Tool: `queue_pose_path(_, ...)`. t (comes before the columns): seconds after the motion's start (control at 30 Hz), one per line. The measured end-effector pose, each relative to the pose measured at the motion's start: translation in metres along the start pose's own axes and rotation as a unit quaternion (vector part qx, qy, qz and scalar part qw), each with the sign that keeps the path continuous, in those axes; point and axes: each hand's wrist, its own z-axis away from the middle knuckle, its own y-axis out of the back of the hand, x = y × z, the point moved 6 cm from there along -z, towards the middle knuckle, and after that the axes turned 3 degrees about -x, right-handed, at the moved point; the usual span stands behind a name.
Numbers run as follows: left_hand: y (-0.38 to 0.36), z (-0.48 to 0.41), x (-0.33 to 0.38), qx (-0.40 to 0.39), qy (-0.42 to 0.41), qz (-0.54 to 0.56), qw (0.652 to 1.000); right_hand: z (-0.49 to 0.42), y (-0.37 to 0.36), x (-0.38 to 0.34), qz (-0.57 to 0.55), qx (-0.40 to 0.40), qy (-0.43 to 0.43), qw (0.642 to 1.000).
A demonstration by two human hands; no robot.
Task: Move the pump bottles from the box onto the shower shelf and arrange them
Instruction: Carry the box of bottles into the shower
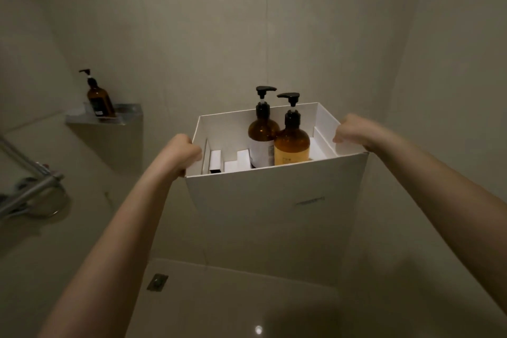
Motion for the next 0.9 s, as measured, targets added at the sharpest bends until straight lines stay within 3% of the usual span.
queue_pose_path(0.33,0.052,-0.058,-0.028,0.102,0.079,-0.042,0.991,-0.120,-0.032,-0.084,-0.011,-0.049,0.085,0.995)
queue_pose_path(0.9,0.177,-0.076,-0.177,0.244,0.237,-0.025,0.940,-0.223,-0.201,-0.326,0.020,-0.161,0.278,0.947)
